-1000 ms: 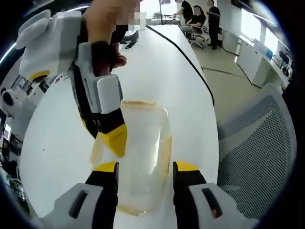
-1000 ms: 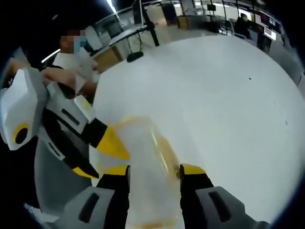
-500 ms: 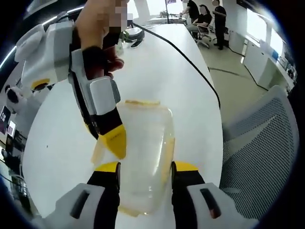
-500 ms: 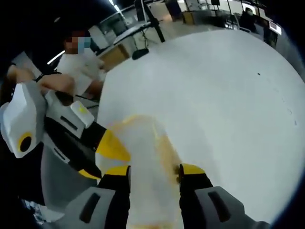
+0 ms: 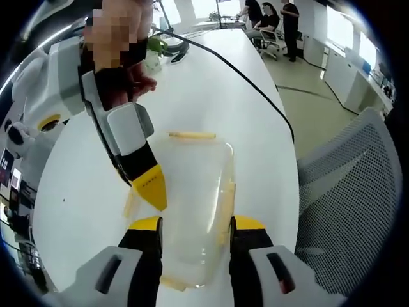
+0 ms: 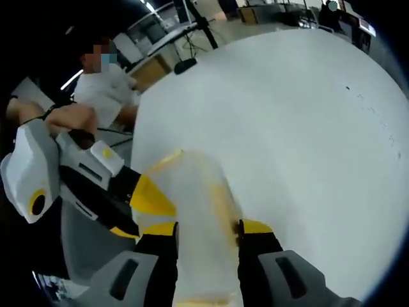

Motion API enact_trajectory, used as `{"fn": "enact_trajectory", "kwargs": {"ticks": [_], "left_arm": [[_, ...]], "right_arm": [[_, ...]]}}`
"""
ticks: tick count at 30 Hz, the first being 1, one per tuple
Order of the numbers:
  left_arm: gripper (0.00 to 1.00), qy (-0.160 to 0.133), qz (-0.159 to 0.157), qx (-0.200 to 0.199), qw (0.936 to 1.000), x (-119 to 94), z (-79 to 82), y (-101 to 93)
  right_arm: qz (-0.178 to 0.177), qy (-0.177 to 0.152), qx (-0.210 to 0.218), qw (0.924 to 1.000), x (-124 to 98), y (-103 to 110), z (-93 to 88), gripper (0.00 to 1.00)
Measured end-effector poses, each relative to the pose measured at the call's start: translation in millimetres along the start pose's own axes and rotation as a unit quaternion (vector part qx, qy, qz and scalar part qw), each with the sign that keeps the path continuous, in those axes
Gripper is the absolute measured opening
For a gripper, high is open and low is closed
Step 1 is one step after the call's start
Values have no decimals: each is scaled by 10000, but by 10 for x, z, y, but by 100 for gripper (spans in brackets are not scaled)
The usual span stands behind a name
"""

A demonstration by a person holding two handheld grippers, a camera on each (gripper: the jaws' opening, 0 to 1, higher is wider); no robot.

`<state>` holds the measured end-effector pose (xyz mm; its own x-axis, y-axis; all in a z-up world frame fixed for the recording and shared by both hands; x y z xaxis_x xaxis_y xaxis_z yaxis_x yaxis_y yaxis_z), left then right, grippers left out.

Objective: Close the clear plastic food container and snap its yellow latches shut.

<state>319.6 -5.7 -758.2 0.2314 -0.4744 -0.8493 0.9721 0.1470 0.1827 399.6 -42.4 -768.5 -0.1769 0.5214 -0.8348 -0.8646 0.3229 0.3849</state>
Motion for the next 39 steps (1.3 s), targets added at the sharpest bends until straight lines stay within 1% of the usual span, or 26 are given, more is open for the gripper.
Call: {"fn": "enact_trajectory", "kwargs": {"ticks": [3,4,5,6,7,10,12,19,24,35,37,39], "left_arm": [[39,-5,2,46,10000,5,1,-4],[38,150,142,193,9996,-3,-28,27],[38,113,41,290,9995,33,-9,-53],[38,64,86,458,9989,18,-1,-13],[38,55,72,331,9994,13,-15,-16],[38,-7,74,334,9994,-3,-27,2],[38,27,50,364,9993,-3,-28,-2],[40,42,34,392,9992,2,-20,-17],[40,61,39,367,9993,2,-19,-24],[41,112,68,418,9990,-2,-14,-31],[41,97,64,436,9990,-8,-9,-29],[41,126,97,547,9984,-13,-3,-47]], "right_arm": [[50,106,4,9999,3,15,9,33],[88,211,69,9997,14,28,-7,32],[189,368,-4,9991,22,35,-41,32],[152,298,31,9994,28,19,-24,32],[174,359,48,9992,10,31,-44,32],[156,348,4,9993,6,33,-48,32],[135,293,-42,9995,2,34,-53,32],[124,94,-6,9999,-9,34,-66,33],[130,-13,-142,9998,-14,36,-67,33],[145,73,-171,9997,-5,34,-41,34],[149,33,-207,9997,-13,34,-41,34],[140,-35,-241,9996,-19,50,-49,35]]}}
Point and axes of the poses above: the point that each gripper's makers call its tool centre point, and the gripper's own axes: x roughly forward along the fingers, y roughly to its left, z roughly out of its top, the point moved 4 cm from there along -x, roughly backward along the fingers, and after that the axes turned 3 degrees about -z, right-handed, at the moved point
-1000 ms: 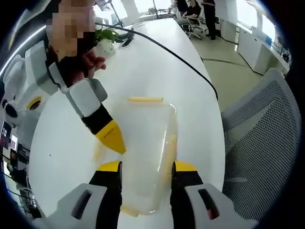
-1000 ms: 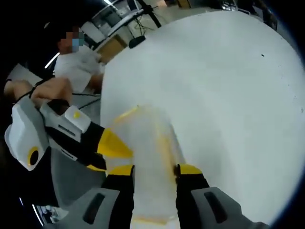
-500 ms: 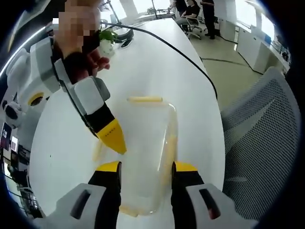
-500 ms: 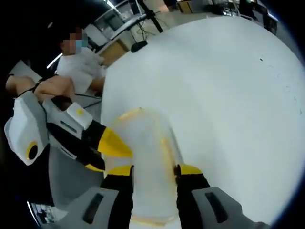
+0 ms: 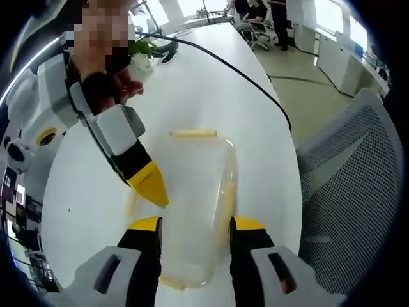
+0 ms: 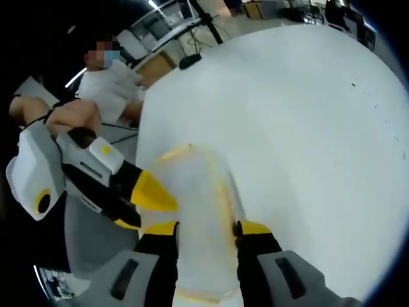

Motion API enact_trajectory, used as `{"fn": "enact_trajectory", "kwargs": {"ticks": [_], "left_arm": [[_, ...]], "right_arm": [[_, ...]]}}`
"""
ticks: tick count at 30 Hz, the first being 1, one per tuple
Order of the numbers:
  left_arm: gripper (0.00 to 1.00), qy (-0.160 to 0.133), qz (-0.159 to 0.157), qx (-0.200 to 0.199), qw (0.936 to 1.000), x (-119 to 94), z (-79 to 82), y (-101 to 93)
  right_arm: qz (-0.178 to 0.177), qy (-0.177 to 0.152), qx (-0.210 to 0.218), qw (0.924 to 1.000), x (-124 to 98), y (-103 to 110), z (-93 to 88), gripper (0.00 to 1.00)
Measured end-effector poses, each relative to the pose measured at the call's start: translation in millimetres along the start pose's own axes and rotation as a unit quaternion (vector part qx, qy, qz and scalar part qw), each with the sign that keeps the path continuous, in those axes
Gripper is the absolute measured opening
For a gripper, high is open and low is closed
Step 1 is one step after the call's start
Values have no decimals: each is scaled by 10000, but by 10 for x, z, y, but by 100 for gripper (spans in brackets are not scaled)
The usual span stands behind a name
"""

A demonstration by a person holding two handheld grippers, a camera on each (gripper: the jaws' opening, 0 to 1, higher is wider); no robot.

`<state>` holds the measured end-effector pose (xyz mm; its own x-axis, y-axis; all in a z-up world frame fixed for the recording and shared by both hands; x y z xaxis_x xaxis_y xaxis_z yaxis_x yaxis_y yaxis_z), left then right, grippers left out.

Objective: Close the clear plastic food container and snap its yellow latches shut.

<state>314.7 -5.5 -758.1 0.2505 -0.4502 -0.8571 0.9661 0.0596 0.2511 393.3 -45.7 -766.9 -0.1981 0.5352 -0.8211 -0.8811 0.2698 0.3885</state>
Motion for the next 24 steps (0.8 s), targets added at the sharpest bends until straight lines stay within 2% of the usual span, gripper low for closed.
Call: {"fn": "enact_trajectory", "kwargs": {"ticks": [6,10,12,15,18,19,22,24], "left_arm": [[41,-13,-52,-56,10000,-28,-3,11],[47,-124,-115,-289,9994,-74,-4,38],[55,-112,-180,-445,9988,-90,-15,38],[57,-223,-189,-522,9982,-167,-8,69],[61,-326,-248,-655,9970,-226,-10,110],[64,-368,-348,-835,9952,-230,-15,105],[70,-318,-369,-723,9962,-235,-47,141],[71,-305,-408,-639,9967,-234,-51,144]], "right_arm": [[-108,-159,-194,9996,-1,31,7,37],[-163,-225,-172,9995,-23,54,5,46],[-59,-513,77,9986,-61,94,64,47],[-11,-853,195,9962,-137,140,123,52],[-82,-888,168,9959,-178,154,91,61],[-73,-924,170,9956,-194,177,75,64],[-227,-791,-174,9965,-186,188,-7,74],[-249,-702,-265,9969,-181,240,-61,74]]}}
Point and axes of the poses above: the point that each gripper's makers call its tool centre point, and the gripper's own axes: x roughly forward along the fingers, y roughly to its left, z roughly out of its top, the point moved 4 cm from there along -x, roughly backward along the fingers, and after that the axes turned 3 degrees about -z, right-handed, at the moved point
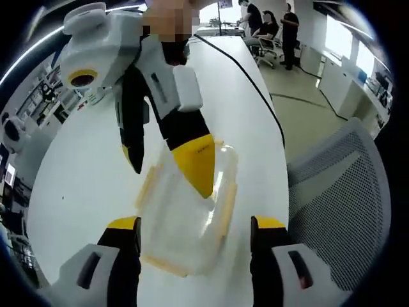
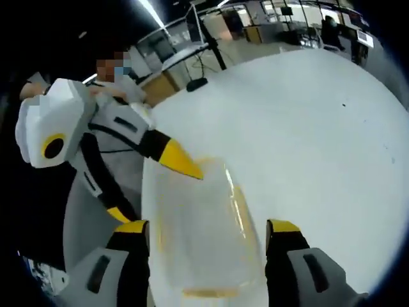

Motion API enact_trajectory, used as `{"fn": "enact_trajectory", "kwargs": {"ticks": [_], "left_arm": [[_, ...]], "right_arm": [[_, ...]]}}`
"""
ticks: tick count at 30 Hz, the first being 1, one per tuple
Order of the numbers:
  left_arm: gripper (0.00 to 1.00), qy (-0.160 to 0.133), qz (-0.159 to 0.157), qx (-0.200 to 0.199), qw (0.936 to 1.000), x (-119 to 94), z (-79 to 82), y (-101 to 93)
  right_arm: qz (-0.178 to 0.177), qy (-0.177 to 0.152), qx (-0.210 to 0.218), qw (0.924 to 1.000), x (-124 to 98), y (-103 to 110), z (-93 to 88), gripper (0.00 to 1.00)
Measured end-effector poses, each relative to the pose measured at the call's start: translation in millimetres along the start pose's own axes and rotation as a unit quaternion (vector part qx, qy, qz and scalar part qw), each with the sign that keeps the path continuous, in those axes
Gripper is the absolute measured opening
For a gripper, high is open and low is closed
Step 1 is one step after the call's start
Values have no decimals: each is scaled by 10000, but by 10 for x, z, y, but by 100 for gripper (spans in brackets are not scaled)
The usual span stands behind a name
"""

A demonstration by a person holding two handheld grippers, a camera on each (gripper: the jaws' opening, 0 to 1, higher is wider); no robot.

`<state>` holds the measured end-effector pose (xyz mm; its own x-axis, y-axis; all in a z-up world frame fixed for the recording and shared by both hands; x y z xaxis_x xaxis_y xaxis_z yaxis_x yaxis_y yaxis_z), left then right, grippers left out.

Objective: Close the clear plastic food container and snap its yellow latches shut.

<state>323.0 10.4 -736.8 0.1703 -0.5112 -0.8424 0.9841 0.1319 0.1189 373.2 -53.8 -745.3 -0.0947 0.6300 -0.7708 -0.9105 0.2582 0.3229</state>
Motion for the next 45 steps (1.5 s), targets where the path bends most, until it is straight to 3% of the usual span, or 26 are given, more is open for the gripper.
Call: {"fn": "enact_trajectory", "kwargs": {"ticks": [5,9,17,21,29,35,45], "left_arm": [[73,-17,-67,56,10000,10,19,-2],[74,-162,-261,121,9995,2,79,-35],[74,-63,-455,276,9986,7,27,35],[74,3,-544,409,9977,12,-20,92],[78,242,-653,687,9952,33,-134,136],[80,366,-657,893,9932,70,-189,225],[84,645,-736,1150,9885,139,-312,275]], "right_arm": [[-161,-172,-85,9997,-37,34,1,80],[-171,-129,-240,9995,-46,111,-17,88],[-446,-124,-516,9976,-75,131,-33,89],[-479,209,-826,9952,-42,177,-175,89],[-647,359,-936,9929,-31,155,-290,89],[-913,631,-1481,9827,27,174,-349,89],[-975,804,-1492,9807,107,174,-423,88]]}}
Point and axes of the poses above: the point that each gripper's makers call its tool centre point, and the gripper's own axes: x roughly forward along the fingers, y roughly to its left, z roughly out of its top, the point moved 4 cm from there along -x, roughly backward along the fingers, and after that the axes turned 3 degrees about -z, right-handed, at the moved point
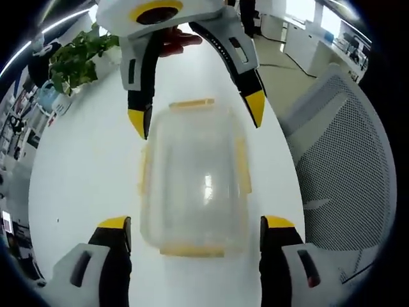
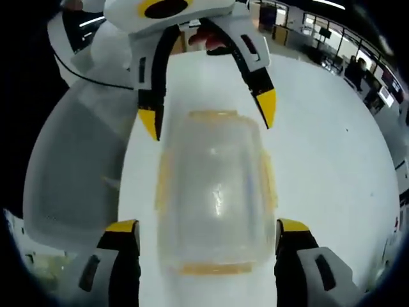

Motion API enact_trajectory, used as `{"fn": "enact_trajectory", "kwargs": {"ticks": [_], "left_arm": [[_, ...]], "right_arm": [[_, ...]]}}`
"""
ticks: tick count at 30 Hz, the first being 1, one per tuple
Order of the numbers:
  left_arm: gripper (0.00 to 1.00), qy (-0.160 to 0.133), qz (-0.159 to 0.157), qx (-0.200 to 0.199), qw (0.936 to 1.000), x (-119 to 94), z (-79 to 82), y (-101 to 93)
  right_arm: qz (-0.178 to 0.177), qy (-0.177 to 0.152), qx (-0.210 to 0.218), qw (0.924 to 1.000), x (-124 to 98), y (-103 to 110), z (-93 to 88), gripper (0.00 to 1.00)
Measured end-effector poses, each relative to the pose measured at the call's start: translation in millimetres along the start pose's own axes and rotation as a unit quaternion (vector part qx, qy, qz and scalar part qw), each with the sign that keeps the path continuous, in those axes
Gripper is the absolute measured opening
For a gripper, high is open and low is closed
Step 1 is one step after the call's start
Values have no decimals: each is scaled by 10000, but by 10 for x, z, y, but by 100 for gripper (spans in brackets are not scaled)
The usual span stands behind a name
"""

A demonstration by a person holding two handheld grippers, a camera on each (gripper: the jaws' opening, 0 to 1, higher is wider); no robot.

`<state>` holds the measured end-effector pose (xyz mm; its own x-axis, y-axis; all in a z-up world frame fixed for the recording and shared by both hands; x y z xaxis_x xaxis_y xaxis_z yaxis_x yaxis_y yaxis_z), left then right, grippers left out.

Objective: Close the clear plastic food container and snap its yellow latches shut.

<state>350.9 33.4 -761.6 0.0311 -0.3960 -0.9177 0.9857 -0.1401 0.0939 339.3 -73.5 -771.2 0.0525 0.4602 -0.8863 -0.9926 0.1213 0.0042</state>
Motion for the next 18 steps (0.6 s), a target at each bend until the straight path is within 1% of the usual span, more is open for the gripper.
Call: {"fn": "enact_trajectory", "kwargs": {"ticks": [8,11,13,18], "left_arm": [[85,163,-57,31,9998,72,-53,18],[85,223,-107,91,9997,115,-53,-3],[84,244,-98,111,9996,135,-47,-5],[84,345,-108,182,9992,189,-41,-15]], "right_arm": [[-93,40,37,9999,37,-31,4,87],[-142,186,-78,9997,94,-4,-34,86],[-246,252,-188,9992,105,-27,-47,85],[-290,280,-183,9990,104,-57,-47,81]]}}
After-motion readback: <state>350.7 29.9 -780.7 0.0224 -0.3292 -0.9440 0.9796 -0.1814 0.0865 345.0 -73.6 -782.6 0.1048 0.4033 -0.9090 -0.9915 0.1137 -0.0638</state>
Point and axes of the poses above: the point that each gripper's makers call its tool centre point, and the gripper's own axes: x roughly forward along the fingers, y roughly to its left, z roughly out of its top, the point moved 4 cm from there along -x, roughly backward along the fingers, and after that the axes turned 3 degrees about -z, right-handed, at the moved point
